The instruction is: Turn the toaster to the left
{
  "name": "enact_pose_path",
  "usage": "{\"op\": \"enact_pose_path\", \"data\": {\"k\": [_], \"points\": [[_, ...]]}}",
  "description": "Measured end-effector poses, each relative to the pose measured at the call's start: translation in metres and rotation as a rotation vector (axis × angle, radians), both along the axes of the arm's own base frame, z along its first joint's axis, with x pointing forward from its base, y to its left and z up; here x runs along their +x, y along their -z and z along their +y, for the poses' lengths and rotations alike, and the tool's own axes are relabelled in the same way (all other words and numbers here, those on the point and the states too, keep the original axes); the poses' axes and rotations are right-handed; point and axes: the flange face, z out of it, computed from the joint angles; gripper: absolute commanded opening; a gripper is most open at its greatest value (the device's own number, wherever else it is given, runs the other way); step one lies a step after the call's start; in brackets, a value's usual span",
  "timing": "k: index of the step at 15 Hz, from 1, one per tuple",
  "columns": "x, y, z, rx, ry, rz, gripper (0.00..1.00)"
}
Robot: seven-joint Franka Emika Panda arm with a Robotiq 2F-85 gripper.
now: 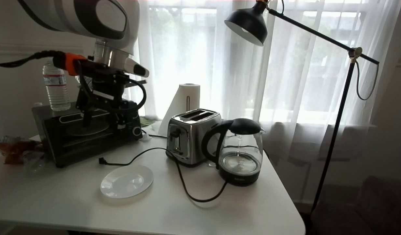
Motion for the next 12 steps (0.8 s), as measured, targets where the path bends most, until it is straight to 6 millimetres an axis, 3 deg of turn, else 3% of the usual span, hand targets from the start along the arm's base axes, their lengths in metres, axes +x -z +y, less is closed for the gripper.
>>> {"op": "enact_pose_path", "data": {"k": [5,12], "points": [[0.006,-0.002,-0.006,-0.004,0.038,-0.017,1.0],[0.06,-0.029,-0.067,-0.024,0.294,-0.076,1.0]]}}
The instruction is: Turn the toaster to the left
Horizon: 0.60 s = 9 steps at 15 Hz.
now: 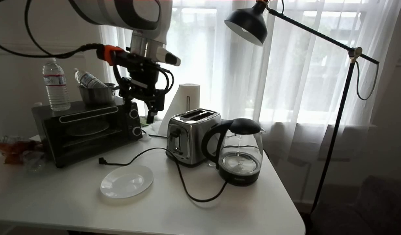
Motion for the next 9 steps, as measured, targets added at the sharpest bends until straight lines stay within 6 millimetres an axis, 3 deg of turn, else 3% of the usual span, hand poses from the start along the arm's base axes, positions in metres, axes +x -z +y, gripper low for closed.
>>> {"op": "enact_pose_path", "data": {"k": [6,9], "points": [[0.06,-0.029,-0.007,-0.068,0.109,-0.054,1.0],[0.092,-0.031,-0.009,-0.125,0.12,-0.084,1.0]]}}
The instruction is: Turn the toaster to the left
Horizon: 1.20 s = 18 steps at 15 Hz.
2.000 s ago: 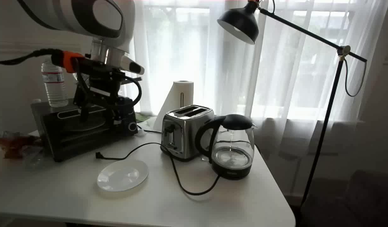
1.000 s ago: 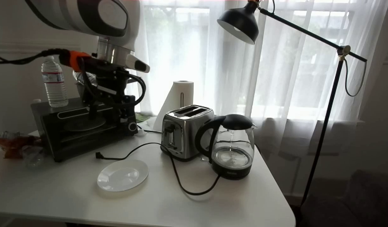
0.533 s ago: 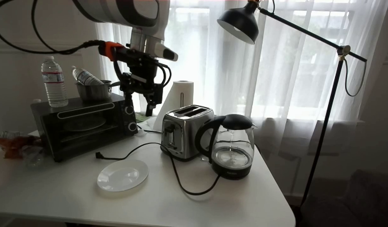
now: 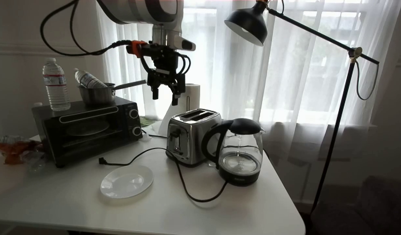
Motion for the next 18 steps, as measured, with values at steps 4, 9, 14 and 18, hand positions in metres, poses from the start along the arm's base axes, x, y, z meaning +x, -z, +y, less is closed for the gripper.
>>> {"op": "enact_pose_path", "data": {"k": [4,9,14,18], "points": [[0.038,0.008,0.002,-0.049,0.0,-0.019,1.0],[0.075,0.024,0.012,-0.052,-0.018,-0.042,1.0],[0.101,0.048,0.024,-0.054,-0.018,-0.057,1.0],[0.118,0.064,0.027,-0.055,-0.002,-0.087,1.0]]}}
